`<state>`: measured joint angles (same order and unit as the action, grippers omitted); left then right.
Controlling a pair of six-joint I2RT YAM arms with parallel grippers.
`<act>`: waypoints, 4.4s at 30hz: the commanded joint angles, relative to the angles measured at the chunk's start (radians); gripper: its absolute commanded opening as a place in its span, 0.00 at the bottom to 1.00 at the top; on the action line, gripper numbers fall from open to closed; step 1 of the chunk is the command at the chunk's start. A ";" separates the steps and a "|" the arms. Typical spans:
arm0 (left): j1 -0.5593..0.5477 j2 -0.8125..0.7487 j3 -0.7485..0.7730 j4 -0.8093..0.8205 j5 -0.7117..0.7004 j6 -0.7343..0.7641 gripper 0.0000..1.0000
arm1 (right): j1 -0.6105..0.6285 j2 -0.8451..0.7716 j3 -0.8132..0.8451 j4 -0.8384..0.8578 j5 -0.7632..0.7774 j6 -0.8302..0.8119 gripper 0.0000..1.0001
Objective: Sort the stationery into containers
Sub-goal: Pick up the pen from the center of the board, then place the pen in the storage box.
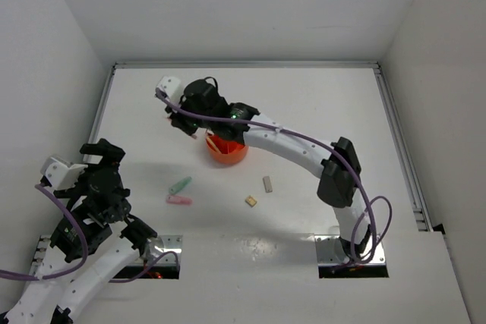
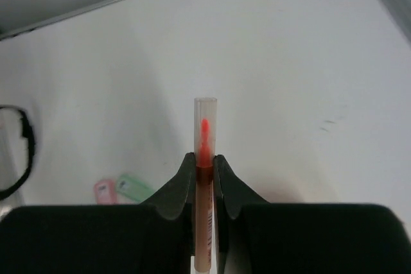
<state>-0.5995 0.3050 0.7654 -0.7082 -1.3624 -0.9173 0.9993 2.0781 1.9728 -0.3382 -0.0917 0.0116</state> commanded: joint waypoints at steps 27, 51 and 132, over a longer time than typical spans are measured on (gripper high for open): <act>0.009 0.049 -0.002 0.021 -0.007 0.024 1.00 | -0.056 -0.271 -0.536 0.355 -0.094 -0.102 0.00; 0.009 0.068 -0.011 0.021 -0.007 0.024 1.00 | -0.180 -0.115 -0.479 0.386 -0.473 -0.237 0.00; 0.009 0.239 -0.049 0.314 0.514 0.393 0.17 | -0.289 -0.300 -0.434 0.168 -0.642 0.018 0.00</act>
<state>-0.5991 0.4557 0.7033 -0.4881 -1.0760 -0.6533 0.7330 1.8385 1.4734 -0.0937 -0.7574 -0.1776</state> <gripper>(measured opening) 0.255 0.163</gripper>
